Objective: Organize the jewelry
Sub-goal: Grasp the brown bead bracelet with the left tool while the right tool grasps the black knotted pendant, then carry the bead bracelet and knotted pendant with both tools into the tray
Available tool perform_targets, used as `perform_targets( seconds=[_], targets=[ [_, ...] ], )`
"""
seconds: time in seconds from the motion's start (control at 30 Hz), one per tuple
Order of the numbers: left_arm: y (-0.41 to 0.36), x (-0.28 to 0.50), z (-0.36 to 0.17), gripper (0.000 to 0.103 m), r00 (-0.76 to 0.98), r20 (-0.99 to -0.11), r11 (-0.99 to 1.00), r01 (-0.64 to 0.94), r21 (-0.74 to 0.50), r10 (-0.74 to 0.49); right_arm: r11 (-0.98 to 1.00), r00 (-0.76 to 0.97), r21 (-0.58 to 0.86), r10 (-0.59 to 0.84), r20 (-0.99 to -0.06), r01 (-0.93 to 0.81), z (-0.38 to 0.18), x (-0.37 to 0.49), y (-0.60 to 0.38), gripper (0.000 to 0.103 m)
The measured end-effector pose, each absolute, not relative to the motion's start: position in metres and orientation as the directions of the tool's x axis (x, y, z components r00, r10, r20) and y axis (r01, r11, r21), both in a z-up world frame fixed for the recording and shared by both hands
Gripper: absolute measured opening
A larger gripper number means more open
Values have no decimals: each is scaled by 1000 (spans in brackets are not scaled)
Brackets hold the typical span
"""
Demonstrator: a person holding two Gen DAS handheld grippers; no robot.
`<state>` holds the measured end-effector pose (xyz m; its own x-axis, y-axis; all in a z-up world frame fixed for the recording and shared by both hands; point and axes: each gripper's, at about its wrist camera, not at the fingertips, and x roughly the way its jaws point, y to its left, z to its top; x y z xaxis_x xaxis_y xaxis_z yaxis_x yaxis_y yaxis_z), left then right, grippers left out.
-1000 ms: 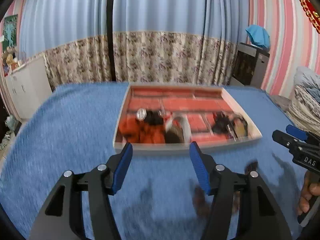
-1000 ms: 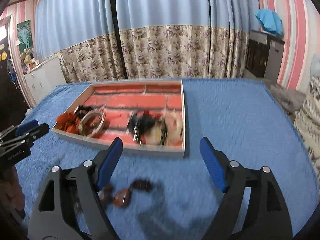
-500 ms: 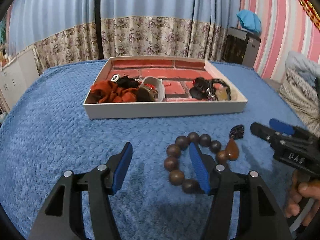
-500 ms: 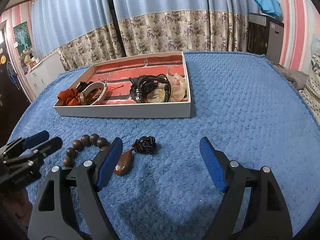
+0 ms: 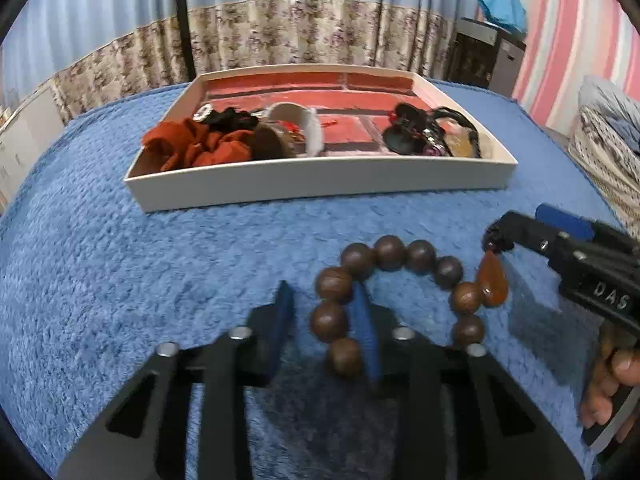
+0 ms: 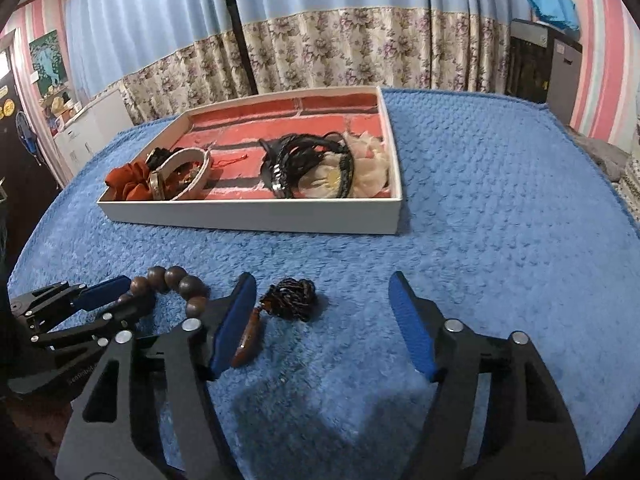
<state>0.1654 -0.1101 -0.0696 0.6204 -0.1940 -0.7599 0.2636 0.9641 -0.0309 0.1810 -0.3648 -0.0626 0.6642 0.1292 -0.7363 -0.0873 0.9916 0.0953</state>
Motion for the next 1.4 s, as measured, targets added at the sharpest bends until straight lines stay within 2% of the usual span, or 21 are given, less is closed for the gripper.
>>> perform_targets(
  seconds=[0.17,0.27,0.37,0.5,0.83,1.4],
  targets=[
    [-100,169,-69,20,628,-754,969,242,-44,-191,988,604,96,150,-783,-120,-75,190,-356,47],
    [-96,168,-68,20,628,-752,969,240,-59,-201,989,600,83,142,-787,-126,-76,192,-353,43],
    [-93,167,-67,20,628,-749,969,237,-75,-212,987,607,82,148,-781,-135,-76,190,-352,28],
    [-93,164,-67,20,631,-744,968,236,-83,-218,986,617,75,152,-772,-149,-75,187,-349,23],
    [-89,156,-45,20,671,-704,966,241,-89,-232,986,663,100,165,-730,-135,-54,174,-356,20],
    [-80,157,22,20,754,-604,959,277,-64,-258,984,751,51,165,-639,-173,11,171,-344,20]
  ],
)
